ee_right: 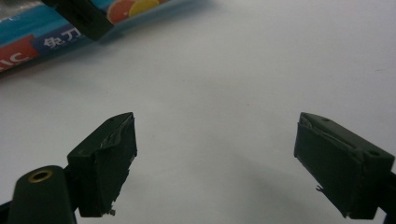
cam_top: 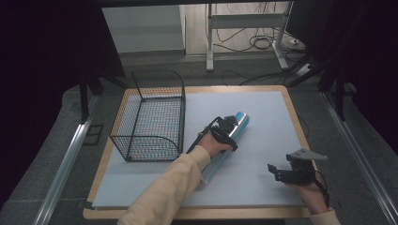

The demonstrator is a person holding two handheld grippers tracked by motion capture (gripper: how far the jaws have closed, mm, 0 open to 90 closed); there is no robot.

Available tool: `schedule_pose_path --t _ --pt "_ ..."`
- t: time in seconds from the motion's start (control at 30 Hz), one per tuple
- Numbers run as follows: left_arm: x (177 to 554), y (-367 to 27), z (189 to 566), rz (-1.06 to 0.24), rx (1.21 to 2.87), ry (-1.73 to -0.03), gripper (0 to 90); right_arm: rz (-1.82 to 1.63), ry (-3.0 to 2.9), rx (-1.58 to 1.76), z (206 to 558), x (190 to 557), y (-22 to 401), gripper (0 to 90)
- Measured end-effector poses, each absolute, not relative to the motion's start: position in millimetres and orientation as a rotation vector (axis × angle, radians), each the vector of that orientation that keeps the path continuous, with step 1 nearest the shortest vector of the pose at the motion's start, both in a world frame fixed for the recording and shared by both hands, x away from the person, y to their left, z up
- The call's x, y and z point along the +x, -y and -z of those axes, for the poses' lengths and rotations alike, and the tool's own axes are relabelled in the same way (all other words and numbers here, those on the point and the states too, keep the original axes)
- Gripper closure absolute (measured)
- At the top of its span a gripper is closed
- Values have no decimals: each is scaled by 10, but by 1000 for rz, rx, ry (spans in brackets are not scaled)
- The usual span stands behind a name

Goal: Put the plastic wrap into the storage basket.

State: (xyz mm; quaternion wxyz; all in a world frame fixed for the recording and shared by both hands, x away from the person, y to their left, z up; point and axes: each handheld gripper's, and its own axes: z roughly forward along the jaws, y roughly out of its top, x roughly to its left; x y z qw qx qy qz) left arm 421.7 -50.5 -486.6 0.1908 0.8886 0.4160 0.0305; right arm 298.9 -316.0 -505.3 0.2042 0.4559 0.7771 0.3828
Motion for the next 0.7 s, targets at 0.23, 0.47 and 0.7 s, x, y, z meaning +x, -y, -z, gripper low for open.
schedule_pose_path --t 0.23,0.47,0.7 --pt "4187 473 4729 -83 2496 -1116 302 -1068 -2169 1274 5053 2987 3154 136" --pt "4167 467 4706 -88 2502 -1087 305 -1068 -2166 1278 5053 2989 3166 137" --pt "4149 360 4491 -111 2459 -1061 310 -1067 -2164 1282 5054 2992 3171 139"
